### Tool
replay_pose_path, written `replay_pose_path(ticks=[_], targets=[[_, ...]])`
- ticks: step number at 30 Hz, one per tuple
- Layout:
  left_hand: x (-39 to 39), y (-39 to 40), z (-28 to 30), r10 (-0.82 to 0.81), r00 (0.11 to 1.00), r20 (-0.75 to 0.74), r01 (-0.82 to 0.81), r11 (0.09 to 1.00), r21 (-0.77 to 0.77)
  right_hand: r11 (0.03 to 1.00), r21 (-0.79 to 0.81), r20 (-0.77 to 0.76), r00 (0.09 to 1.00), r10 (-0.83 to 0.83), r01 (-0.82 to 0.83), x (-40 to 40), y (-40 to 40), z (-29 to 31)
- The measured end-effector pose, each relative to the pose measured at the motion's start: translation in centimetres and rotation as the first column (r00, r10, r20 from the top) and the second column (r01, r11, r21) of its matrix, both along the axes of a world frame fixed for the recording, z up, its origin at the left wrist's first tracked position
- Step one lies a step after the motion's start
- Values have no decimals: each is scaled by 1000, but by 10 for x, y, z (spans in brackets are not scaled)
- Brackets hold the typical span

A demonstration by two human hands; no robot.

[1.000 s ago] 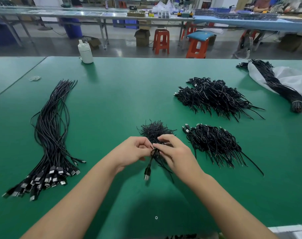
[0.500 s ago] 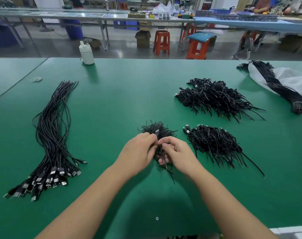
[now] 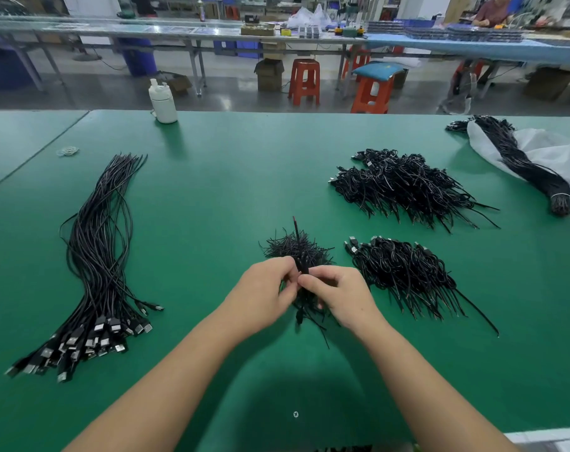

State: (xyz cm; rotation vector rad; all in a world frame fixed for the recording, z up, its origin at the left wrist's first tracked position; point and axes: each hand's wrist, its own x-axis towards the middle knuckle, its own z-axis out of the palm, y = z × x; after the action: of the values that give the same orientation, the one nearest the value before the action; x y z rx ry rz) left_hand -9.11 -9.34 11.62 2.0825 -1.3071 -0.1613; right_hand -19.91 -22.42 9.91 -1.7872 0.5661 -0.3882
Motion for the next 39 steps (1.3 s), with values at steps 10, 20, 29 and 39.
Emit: replay_pose_path(ticks=[10,20,29,39], targets=[[-4,1,-5,-38,999,-8,37,993,-108,989,132,71,996,52,-61,-1,-2,5],[4,-4,-8,42,871,-489,-80,995,-58,959,192,105,976,189,-207,-10,-7,5],[4,-9,-16,78,935,-346,-92,995,-24,998,25,42,998,52,-53,-7,-11,-2],[0,-12,-18,-103,788,607,187,979,-77,963,269,-50,998,24,-10,0,-9,-5]])
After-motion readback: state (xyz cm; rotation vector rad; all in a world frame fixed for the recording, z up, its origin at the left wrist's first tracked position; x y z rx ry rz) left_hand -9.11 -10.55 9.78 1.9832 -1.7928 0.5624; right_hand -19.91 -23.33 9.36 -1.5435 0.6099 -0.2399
